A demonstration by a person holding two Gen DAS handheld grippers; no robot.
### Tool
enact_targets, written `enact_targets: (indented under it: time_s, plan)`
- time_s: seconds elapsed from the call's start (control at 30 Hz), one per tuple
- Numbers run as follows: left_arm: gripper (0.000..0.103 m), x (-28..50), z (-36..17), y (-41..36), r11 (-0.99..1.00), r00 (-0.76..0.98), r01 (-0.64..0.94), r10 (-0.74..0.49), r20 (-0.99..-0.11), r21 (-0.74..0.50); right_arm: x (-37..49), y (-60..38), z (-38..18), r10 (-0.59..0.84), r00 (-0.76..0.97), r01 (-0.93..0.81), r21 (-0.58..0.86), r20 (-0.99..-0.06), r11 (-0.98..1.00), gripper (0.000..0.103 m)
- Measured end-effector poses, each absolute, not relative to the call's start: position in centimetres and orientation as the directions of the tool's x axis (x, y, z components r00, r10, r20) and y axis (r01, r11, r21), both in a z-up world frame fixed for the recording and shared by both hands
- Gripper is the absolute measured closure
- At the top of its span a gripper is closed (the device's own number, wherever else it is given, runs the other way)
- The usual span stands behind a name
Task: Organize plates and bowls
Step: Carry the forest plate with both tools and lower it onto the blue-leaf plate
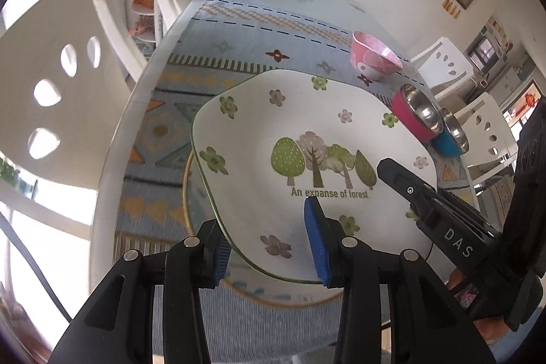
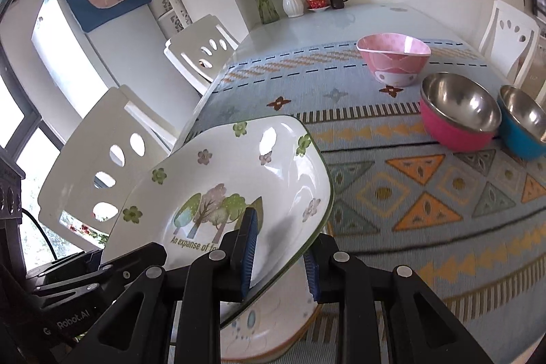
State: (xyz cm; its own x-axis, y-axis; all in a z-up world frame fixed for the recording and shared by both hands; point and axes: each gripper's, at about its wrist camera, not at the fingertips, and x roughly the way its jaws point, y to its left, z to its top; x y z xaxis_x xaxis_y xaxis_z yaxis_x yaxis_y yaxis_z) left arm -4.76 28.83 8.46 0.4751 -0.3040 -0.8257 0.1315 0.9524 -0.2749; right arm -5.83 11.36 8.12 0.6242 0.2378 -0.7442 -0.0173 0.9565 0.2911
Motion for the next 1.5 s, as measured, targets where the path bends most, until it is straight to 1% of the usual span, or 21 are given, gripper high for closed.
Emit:
enact_targets:
  time_s: [0.4, 0.73, 1.5]
  plan:
    - [0.067, -6.5, 7.9, 29.7, 0.948, 0.469, 0.140, -0.318, -0.824, -0.287, -8.3, 12.6, 7.8, 0.213, 0.635, 0.008, 0.282, -0.743, 0.959, 0.079]
    - [0.067, -6.8, 7.2, 29.5, 0.943, 0.445, 0.139, -0.332, -0.832, -0.302, -9.0, 12.6, 7.2, 0.201, 0.619, 0.040, 0.285, -0.760, 0.958, 0.079]
    - [0.067, -6.3, 6.7, 29.6, 0.950, 0.435, 0.119, -0.311, -0.845, -0.288, -8.2, 13.1, 5.5, 0.206, 0.573, 0.049, 0.284, -0.793, 0.958, 0.079]
